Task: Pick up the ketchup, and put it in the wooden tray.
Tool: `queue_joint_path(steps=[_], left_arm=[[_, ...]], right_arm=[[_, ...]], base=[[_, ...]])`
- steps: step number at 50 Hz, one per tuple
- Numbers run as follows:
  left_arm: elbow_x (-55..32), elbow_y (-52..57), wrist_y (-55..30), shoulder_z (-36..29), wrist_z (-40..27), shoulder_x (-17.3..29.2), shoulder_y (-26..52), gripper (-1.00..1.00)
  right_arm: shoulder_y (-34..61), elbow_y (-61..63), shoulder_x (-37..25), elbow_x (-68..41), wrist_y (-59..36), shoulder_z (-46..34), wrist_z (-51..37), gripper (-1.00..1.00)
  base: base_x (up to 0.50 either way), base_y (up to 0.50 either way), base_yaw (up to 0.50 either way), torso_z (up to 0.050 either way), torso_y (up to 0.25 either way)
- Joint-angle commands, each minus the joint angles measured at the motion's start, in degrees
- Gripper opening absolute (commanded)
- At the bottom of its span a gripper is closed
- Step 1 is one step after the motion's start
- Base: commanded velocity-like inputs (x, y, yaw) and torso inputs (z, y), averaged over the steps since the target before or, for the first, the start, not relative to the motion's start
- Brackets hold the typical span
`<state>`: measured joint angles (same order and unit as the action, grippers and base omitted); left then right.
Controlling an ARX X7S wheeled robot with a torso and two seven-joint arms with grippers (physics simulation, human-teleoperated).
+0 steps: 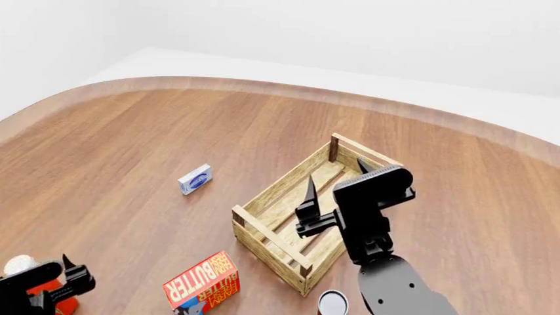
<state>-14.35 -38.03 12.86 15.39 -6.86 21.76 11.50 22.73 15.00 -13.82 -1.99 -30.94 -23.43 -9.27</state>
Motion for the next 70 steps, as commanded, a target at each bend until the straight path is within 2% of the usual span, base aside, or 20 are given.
queue_joint_path(steps=[1,6,10,28,29,42,50,55,60,61,63,65,70], left_arm=[[1.43,-14.89,6.20,0.10,0.25,0.45,5.56,1.00],[2.39,-24.28,10.74,-0.25,1.13,0.81,9.18,1.00],[3.76,-36.71,17.21,-0.78,2.38,1.30,14.30,1.00],[11.59,-36.96,11.08,7.08,4.51,-1.04,16.22,1.00],[11.75,-36.96,10.29,7.59,4.63,-1.17,16.33,-1.00],[13.75,-36.96,8.57,11.06,5.00,-1.71,17.18,-1.00],[14.32,-36.96,11.06,11.16,5.33,-1.75,18.03,-1.00],[15.48,-36.95,15.17,8.81,7.83,-1.71,19.79,-1.00],[15.89,-36.69,18.07,6.31,14.00,-1.55,24.17,-1.00],[15.87,-33.71,16.95,6.07,15.06,-1.91,23.90,-1.00],[15.15,-16.52,5.40,6.14,16.77,-4.52,18.07,-1.00],[14.98,-0.42,-1.71,5.49,18.14,-5.81,15.58,-1.00],[15.58,12.64,-10.23,2.78,20.42,-7.00,15.78,-1.00]], right_arm=[[-0.05,0.08,-0.11,-0.07,-0.46,-0.12,-0.51,1.00],[-0.02,0.06,-0.21,-0.17,-0.49,-0.08,-0.68,1.00],[-0.07,0.05,-0.29,-0.24,-0.50,-0.05,-0.87,1.00],[-0.23,2.87,-1.16,-0.07,-3.40,-0.06,-1.81,1.00],[-0.28,3.14,-1.24,-0.05,-3.64,-0.03,-1.89,1.00],[-0.65,3.65,-1.43,-0.08,-4.26,0.10,-2.68,1.00],[-0.49,3.26,-1.51,-0.44,-3.90,0.24,-2.69,1.00],[-0.13,3.13,-1.62,-0.90,-3.58,0.74,-2.60,1.00],[0.88,3.01,-1.97,-1.53,-3.41,1.67,-2.25,1.00],[1.11,2.97,-2.09,-1.62,-3.32,1.82,-2.15,1.00],[1.72,2.89,-2.35,-1.91,-3.21,2.13,-1.77,1.00],[2.40,2.70,-2.62,-2.17,-3.11,2.42,-1.37,1.00],[4.41,1.75,-3.19,-2.77,-2.94,3.14,-0.43,1.00]], base=[[0.00,0.00,0.00,0.000,0.000],[0.00,0.00,0.00,0.000,0.000],[0.00,0.00,0.00,0.000,0.000],[0.00,0.00,0.00,0.000,0.000],[0.00,0.00,0.00,0.000,0.000],[0.00,0.00,0.00,0.000,0.000],[0.00,0.00,0.00,0.000,0.000],[0.00,0.00,0.00,0.000,0.000],[0.00,0.00,0.00,0.000,0.000],[0.00,0.00,0.00,0.000,0.000],[0.00,0.00,0.00,0.000,0.000],[0.00,0.00,0.00,0.000,0.000],[0.00,0.00,0.00,0.000,0.000]])
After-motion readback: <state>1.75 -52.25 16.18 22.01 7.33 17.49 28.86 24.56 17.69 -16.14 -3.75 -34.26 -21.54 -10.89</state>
